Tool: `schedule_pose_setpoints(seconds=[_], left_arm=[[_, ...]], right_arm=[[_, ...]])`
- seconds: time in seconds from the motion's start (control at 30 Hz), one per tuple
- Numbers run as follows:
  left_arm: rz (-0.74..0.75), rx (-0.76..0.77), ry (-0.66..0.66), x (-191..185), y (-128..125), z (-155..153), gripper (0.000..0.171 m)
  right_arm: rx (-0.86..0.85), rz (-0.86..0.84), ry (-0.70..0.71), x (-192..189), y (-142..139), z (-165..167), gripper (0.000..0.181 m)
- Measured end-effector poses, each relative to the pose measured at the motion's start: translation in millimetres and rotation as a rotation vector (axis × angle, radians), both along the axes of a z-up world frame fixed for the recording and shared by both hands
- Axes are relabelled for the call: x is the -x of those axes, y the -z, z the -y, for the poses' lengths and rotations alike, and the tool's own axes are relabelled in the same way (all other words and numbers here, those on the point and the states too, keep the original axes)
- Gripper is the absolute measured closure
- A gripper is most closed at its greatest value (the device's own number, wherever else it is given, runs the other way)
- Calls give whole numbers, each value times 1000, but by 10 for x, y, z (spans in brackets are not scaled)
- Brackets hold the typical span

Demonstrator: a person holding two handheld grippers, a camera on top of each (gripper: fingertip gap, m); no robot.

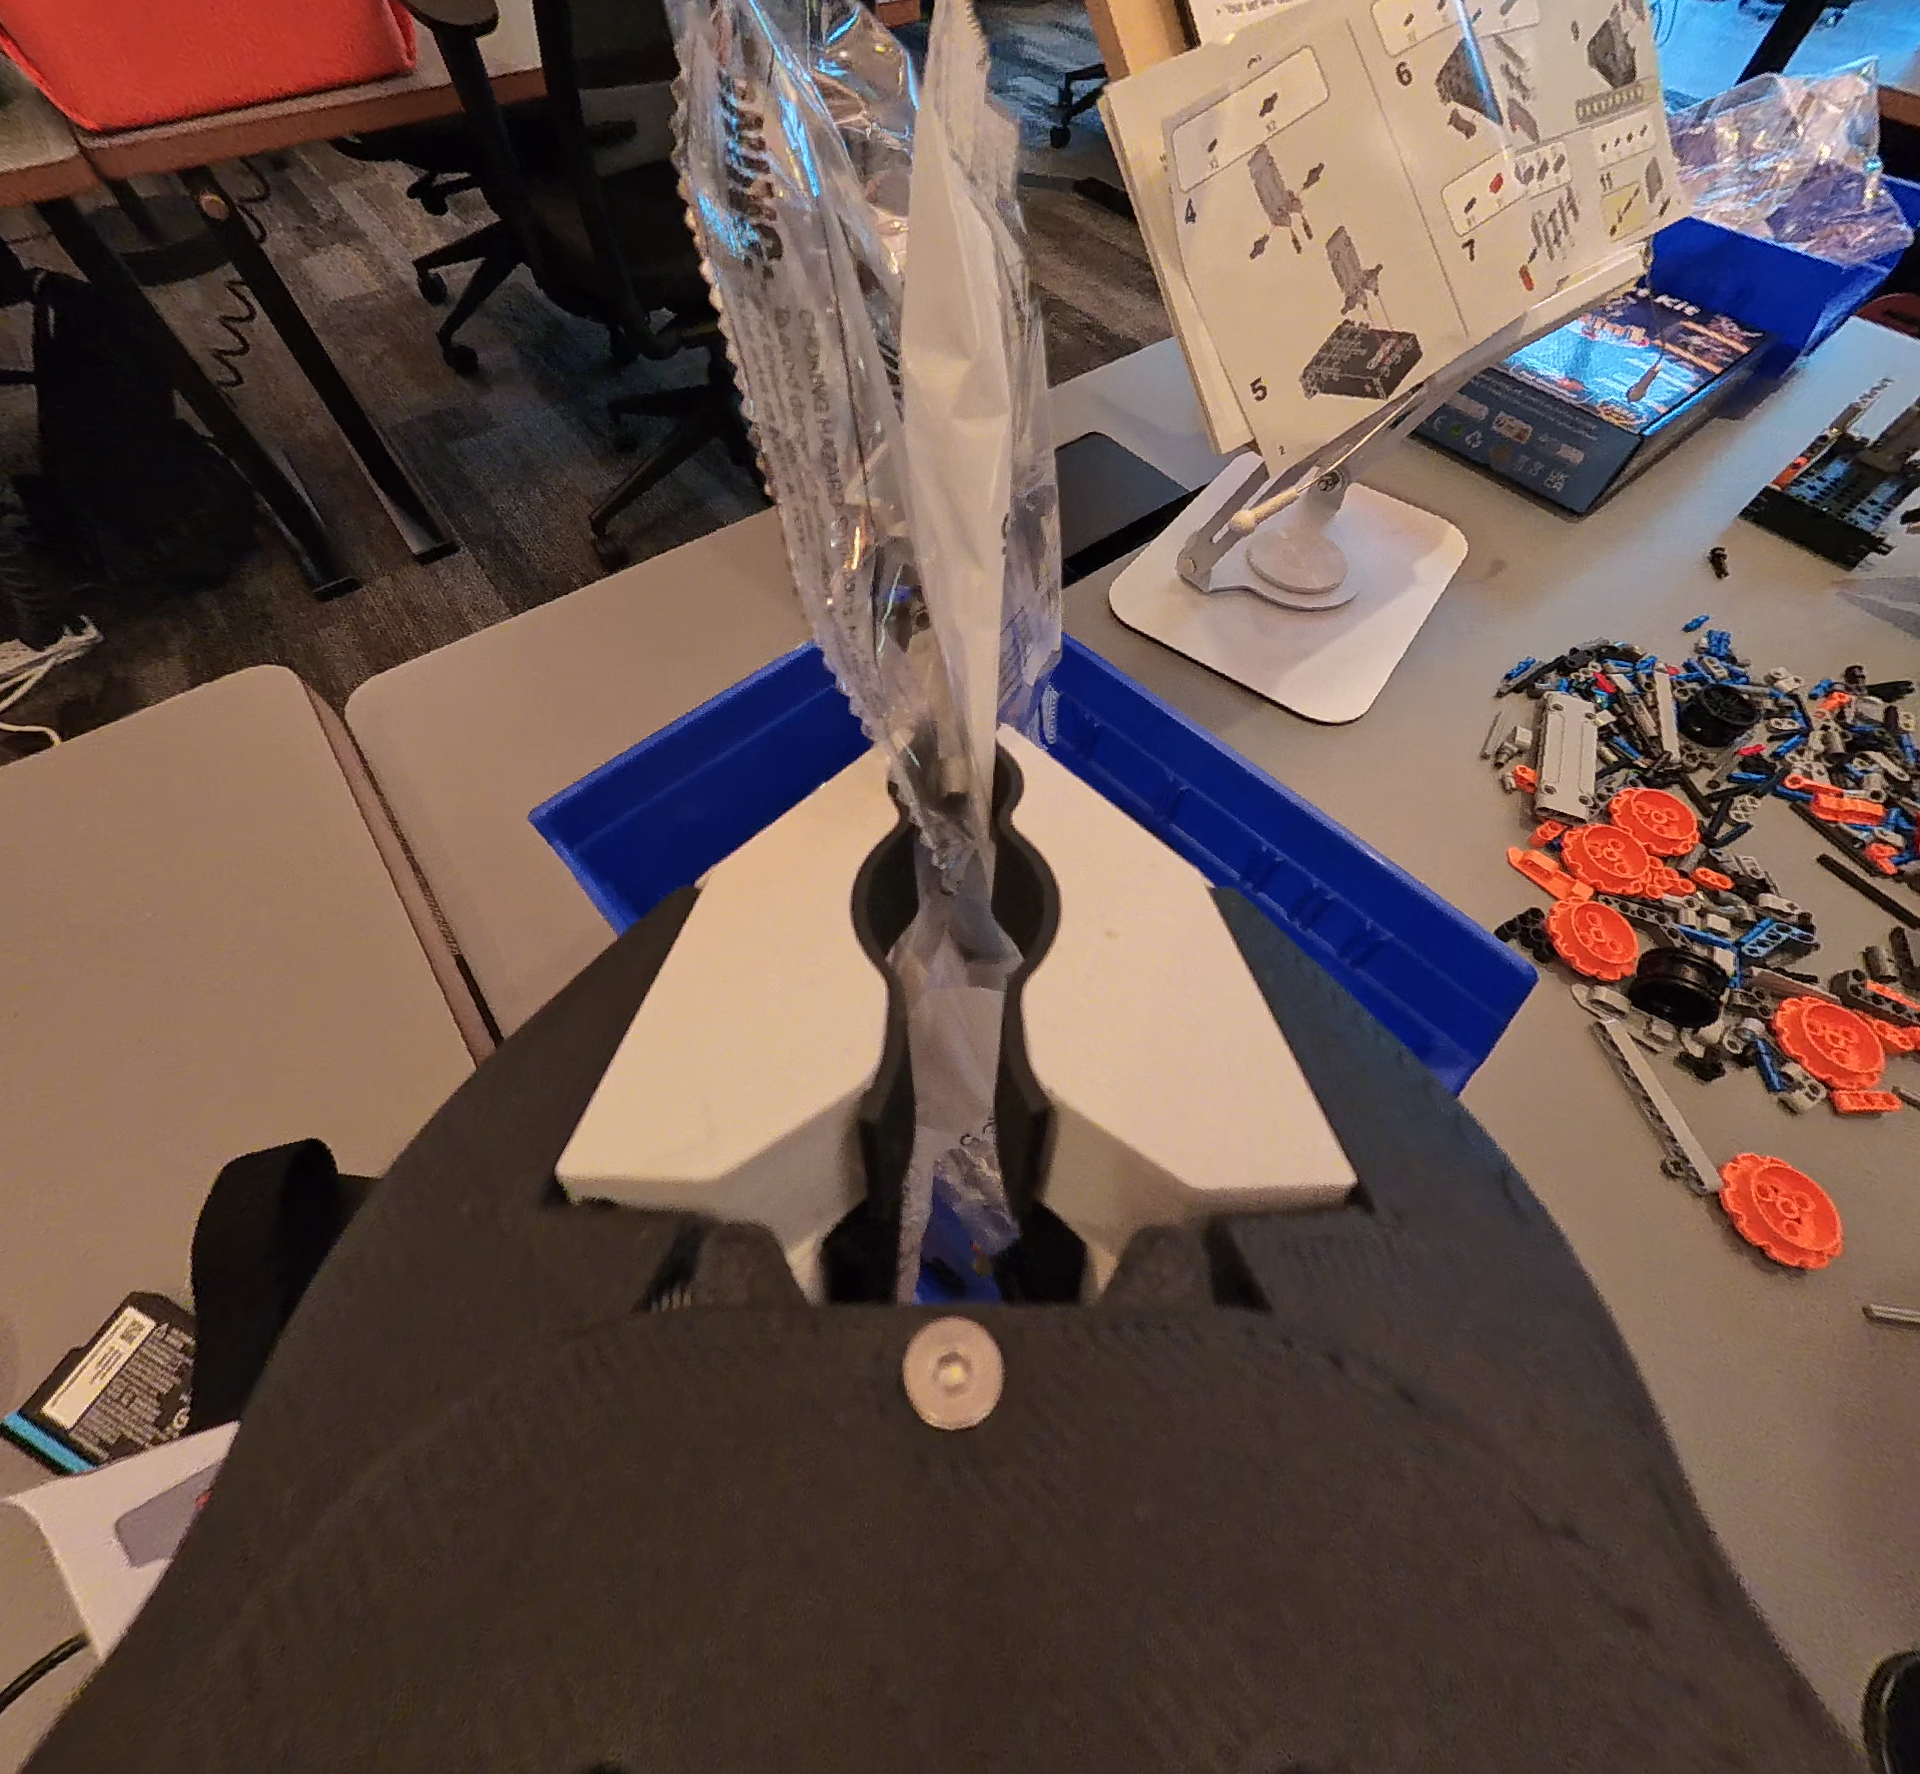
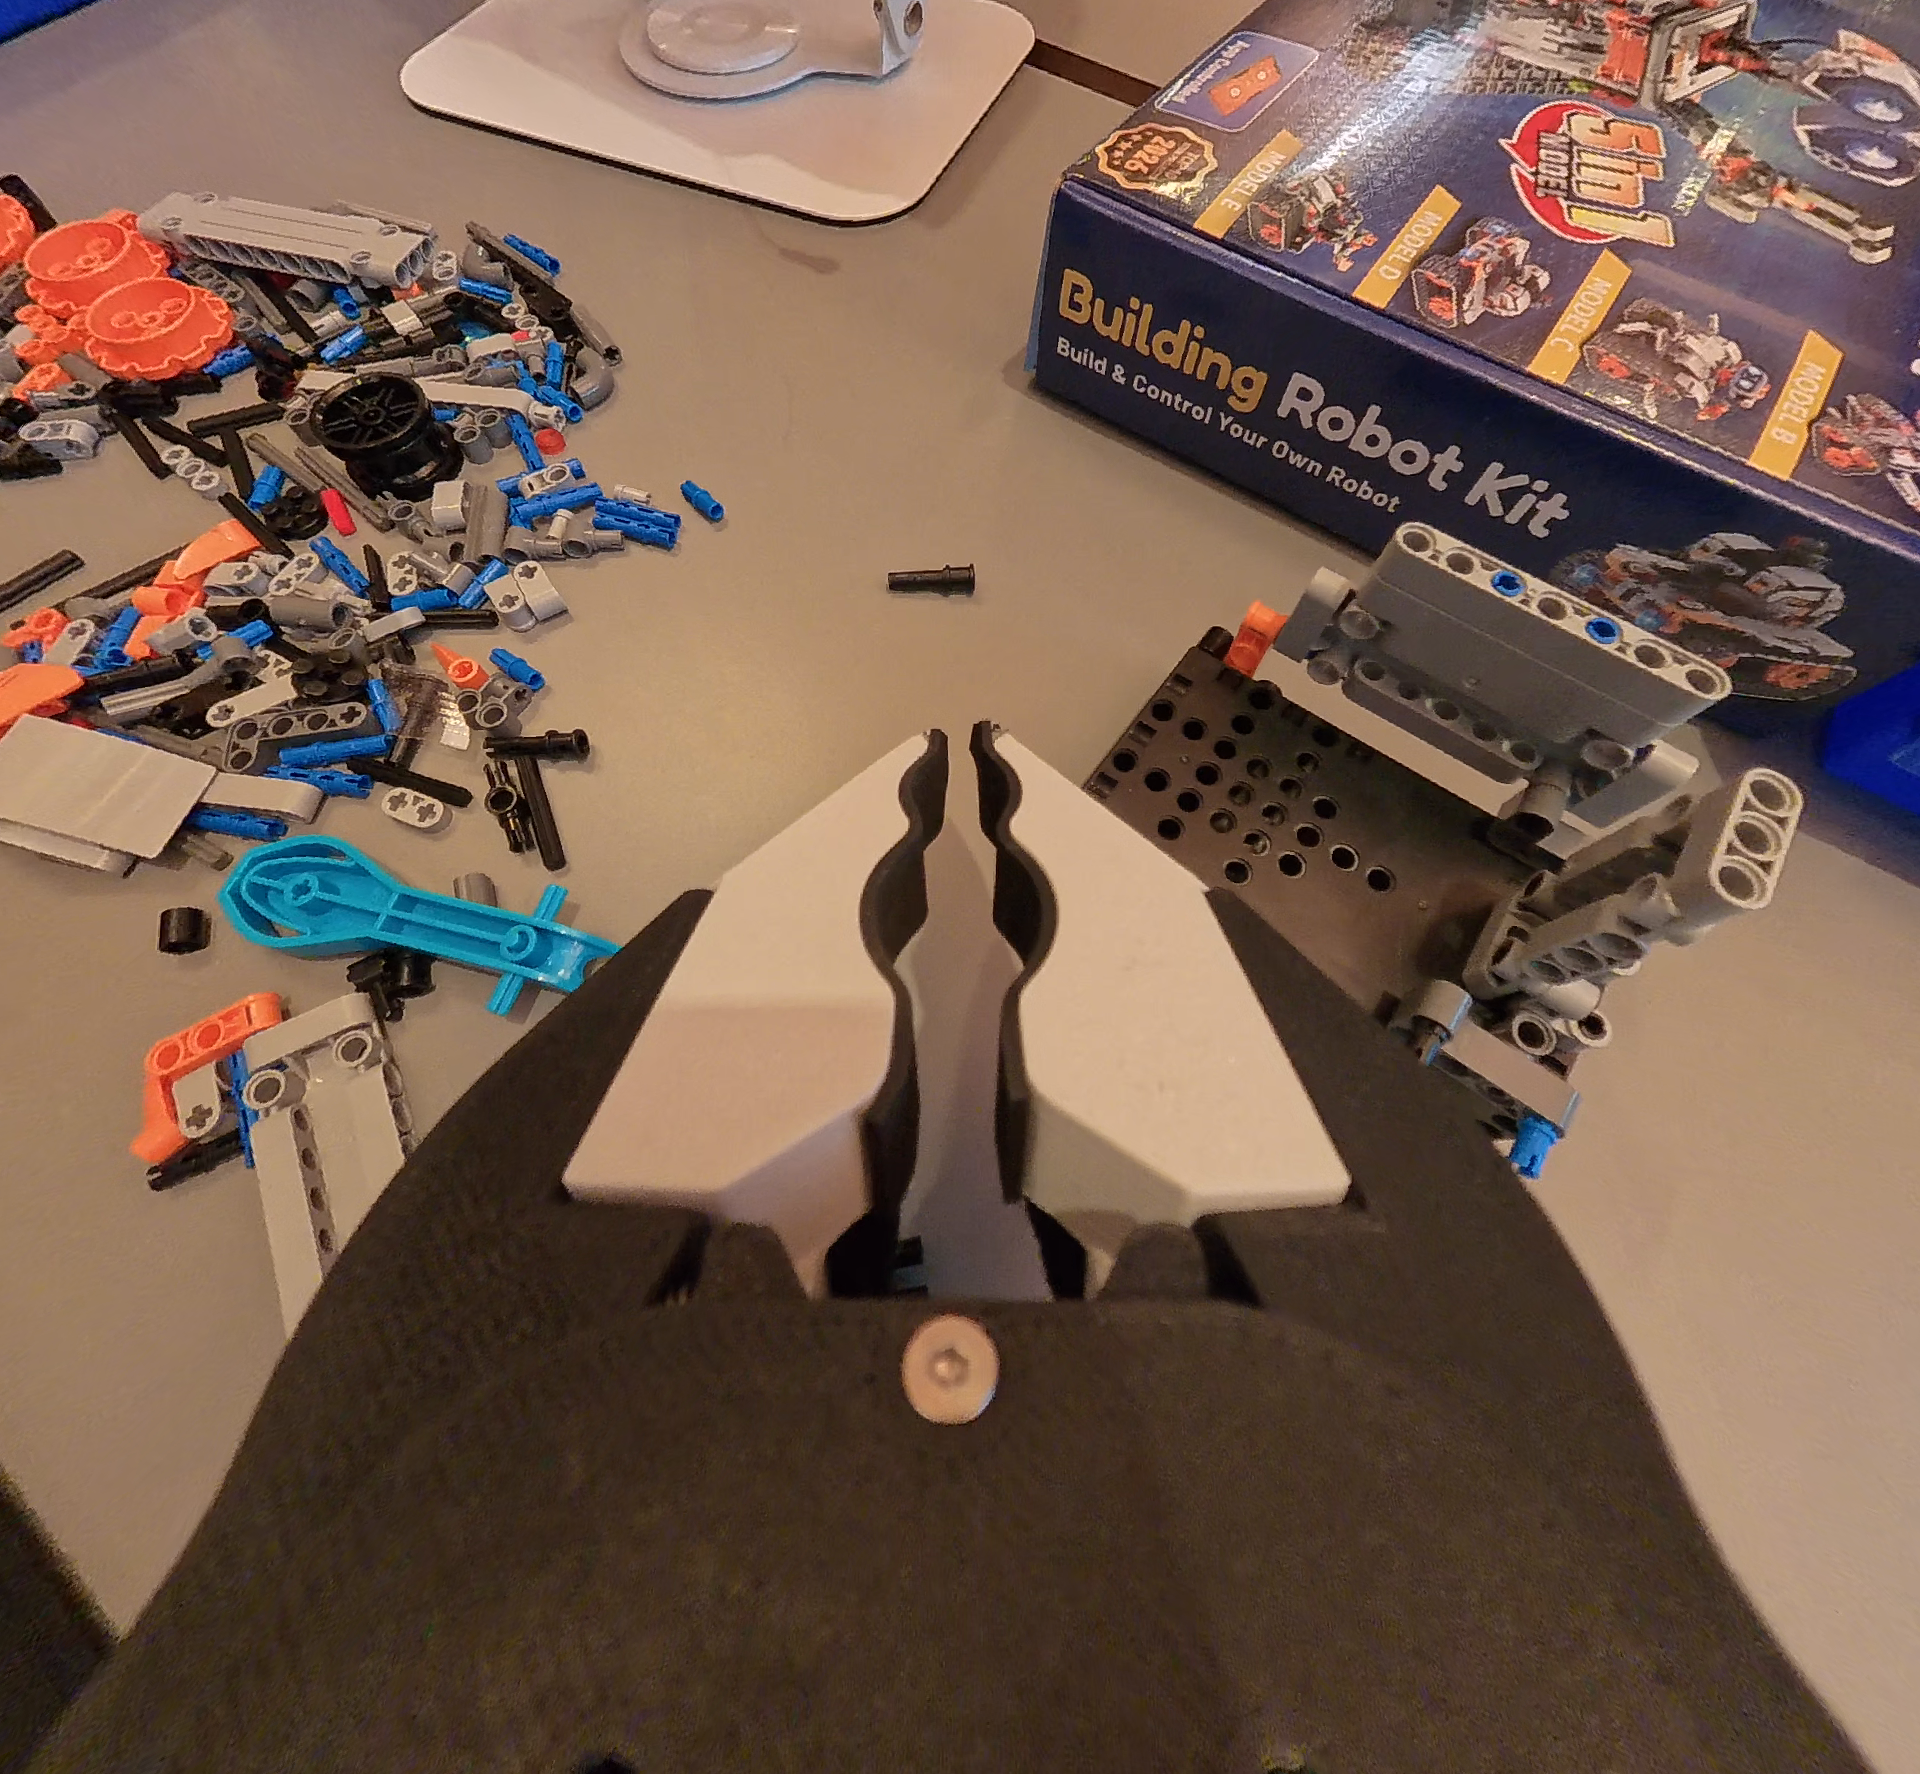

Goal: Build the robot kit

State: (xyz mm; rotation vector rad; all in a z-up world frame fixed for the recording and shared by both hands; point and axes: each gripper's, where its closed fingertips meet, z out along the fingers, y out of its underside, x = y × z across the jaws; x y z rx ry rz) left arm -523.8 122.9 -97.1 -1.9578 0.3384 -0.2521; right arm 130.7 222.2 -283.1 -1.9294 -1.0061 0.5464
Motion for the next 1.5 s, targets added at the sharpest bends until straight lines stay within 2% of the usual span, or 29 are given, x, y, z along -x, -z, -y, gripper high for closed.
schedule_pose_setpoints(seconds=[0.57, 0.77, 0.97, 1.1, 1.27, 1.5], left_arm=[[-56, -86, -41, 56, -518, -75, 168], [-92, -77, -35, 32, -562, -183, 167], [-73, -71, -37, 66, -501, -236, 167], [-76, -30, -35, 71, -300, -268, 167], [-107, 106, -56, 99, 216, -293, 167], [-116, 303, -72, 159, 894, -169, 167]], right_arm=[[9, -9, 21, -32, 47, -53, 179], [-4, -19, 17, -38, 43, -60, 179], [-31, -7, 12, -37, 43, -67, 178], [-44, 0, 23, -66, 50, -90, 178], [-48, 16, 34, -81, 73, -110, 178], [-38, 44, 45, -100, 136, -128, 178]])
